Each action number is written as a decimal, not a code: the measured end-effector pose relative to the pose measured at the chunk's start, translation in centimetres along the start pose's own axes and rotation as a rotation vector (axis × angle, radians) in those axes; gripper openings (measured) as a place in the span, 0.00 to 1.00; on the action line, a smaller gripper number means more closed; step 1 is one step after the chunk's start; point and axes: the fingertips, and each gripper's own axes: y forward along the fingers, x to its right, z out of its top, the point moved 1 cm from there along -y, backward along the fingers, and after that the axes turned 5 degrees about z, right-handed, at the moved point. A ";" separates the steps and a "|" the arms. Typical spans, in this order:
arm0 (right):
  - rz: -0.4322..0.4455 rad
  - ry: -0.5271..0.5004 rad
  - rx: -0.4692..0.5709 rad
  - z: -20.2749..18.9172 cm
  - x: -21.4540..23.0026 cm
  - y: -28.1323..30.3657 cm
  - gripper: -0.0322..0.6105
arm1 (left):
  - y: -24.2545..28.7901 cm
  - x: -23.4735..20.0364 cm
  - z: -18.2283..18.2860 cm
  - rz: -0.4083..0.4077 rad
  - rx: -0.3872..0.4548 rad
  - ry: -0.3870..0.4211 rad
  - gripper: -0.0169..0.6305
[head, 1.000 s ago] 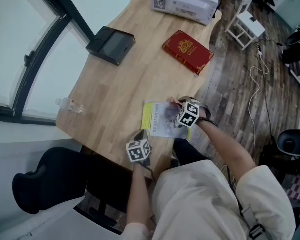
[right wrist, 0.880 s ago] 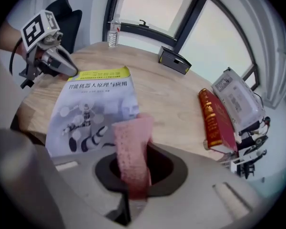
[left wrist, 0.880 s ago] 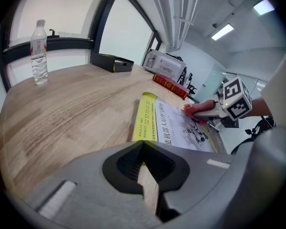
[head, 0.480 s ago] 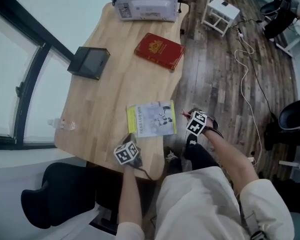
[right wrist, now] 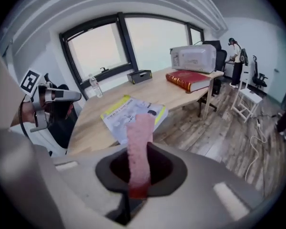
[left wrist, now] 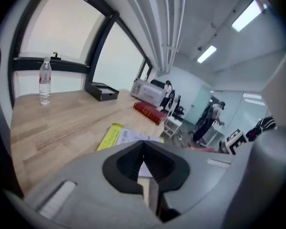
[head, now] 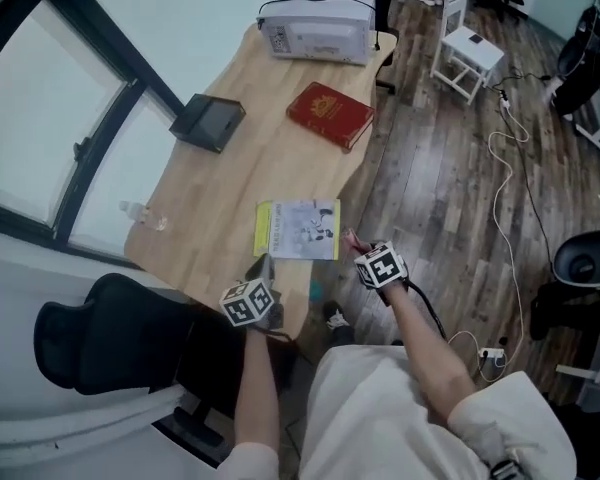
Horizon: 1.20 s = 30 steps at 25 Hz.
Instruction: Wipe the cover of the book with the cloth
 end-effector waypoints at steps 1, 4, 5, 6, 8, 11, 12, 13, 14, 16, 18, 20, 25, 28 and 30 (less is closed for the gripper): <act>0.007 0.008 0.032 -0.3 -0.7 -1.2 0.09 | -1.1 1.6 0.3 0.005 0.045 -0.010 0.04; 0.034 0.012 0.149 -0.9 -2.2 -5.3 0.09 | -3.9 6.4 0.0 0.067 0.145 0.009 0.04; 0.047 0.014 0.193 -1.0 -2.5 -6.8 0.09 | -4.9 8.1 -0.2 0.080 0.184 -0.002 0.04; 0.061 0.013 0.235 -1.1 -3.0 -8.2 0.09 | -6.1 9.7 -0.5 0.091 0.222 -0.030 0.04; 0.078 -0.015 0.293 -1.4 -4.2 -10.9 0.09 | -8.6 12.2 -1.9 0.133 0.277 -0.109 0.04; 0.089 -0.098 0.335 -2.3 -5.9 -13.6 0.09 | -11.2 14.8 -5.3 0.255 0.291 -0.161 0.04; 0.095 -0.129 0.339 -2.8 -6.3 -14.2 0.09 | -11.7 15.7 -6.5 0.288 0.284 -0.135 0.04; 0.098 -0.158 0.340 -3.4 -6.7 -14.7 0.09 | -12.3 16.5 -7.4 0.315 0.278 -0.088 0.04; 0.100 -0.180 0.342 -3.9 -6.9 -15.2 0.09 | -13.0 17.3 -8.0 0.336 0.276 -0.033 0.04; 0.103 -0.192 0.350 -4.8 -6.9 -16.1 0.09 | -14.5 18.5 -8.8 0.357 0.274 0.061 0.04; 0.106 -0.190 0.354 -5.8 -6.9 -16.9 0.09 | -16.0 19.1 -9.4 0.375 0.270 0.100 0.04; 0.113 -0.212 0.357 -6.4 -7.4 -17.4 0.09 | -17.3 19.2 -9.6 0.399 0.277 0.091 0.04; 0.121 -0.251 0.346 -7.7 -7.7 -17.9 0.09 | -17.3 20.2 -10.1 0.390 0.288 0.073 0.04; 0.130 -0.254 0.348 -7.9 -8.5 -17.8 0.09 | -17.4 20.1 -10.8 0.391 0.258 0.090 0.04; 0.129 -0.246 0.357 -8.0 -8.4 -17.9 0.09 | -17.4 20.3 -11.4 0.390 0.248 0.099 0.04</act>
